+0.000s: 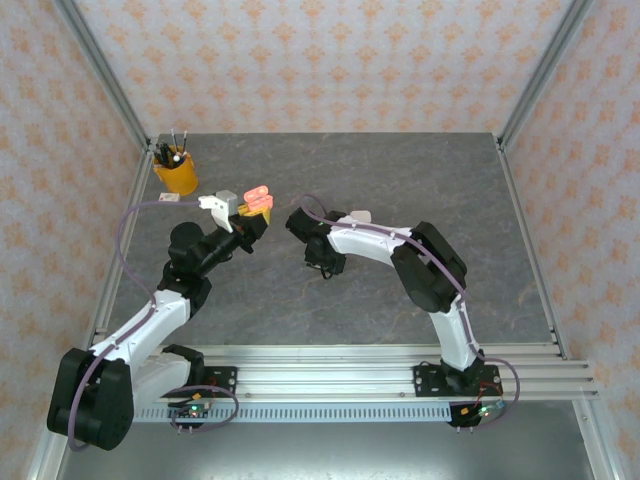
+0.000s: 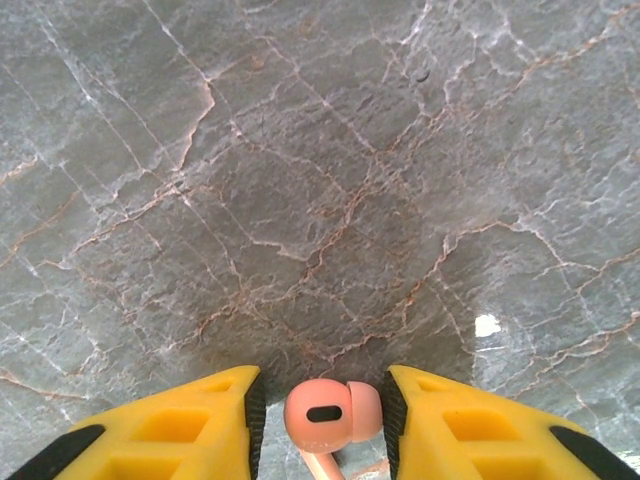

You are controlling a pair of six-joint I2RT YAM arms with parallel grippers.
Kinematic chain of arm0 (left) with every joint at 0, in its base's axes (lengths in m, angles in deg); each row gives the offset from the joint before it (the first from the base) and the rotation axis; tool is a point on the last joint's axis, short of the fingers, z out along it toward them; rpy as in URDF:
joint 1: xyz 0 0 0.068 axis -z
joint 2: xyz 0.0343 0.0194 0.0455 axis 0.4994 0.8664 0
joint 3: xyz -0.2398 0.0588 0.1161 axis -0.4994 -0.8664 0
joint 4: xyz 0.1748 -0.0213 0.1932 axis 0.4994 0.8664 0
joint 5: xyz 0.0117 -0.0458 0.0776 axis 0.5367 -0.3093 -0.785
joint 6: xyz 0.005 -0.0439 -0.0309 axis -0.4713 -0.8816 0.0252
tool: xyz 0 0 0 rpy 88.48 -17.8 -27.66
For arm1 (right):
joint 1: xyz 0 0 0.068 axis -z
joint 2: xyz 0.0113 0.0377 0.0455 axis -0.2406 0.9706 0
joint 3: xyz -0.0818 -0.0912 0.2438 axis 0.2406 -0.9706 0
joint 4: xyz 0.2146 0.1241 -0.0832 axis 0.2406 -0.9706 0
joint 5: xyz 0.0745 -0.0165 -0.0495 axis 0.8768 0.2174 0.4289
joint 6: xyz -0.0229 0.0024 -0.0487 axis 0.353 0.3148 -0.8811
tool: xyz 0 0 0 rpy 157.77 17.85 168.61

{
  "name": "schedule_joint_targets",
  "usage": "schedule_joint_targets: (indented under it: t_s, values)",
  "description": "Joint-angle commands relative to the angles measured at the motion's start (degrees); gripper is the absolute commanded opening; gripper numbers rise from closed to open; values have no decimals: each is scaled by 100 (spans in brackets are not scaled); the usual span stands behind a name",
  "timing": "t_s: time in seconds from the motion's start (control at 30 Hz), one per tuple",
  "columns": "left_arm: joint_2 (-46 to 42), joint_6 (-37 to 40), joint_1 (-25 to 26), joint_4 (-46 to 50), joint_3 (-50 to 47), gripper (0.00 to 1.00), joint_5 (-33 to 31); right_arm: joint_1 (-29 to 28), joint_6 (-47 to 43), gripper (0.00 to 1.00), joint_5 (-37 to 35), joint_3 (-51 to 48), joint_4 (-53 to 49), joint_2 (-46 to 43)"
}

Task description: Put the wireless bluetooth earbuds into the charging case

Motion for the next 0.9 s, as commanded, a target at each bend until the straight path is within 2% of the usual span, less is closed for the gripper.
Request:
schedule_joint_targets:
  t_s: [0.0, 0.27, 0.57, 0.87]
  values:
    - [-24, 96, 49, -70, 184, 0, -44, -60, 85, 37, -26, -187, -331, 11]
    - [64, 79, 49, -141, 219, 0, -44, -59, 63, 34, -6, -179, -356, 14]
    - [117, 79, 61, -142, 254, 0, -26, -60, 77, 25, -5, -194, -315, -49]
    - [155, 79, 65, -100, 346, 0, -26, -58, 93, 25, -495, -500, -50, -595]
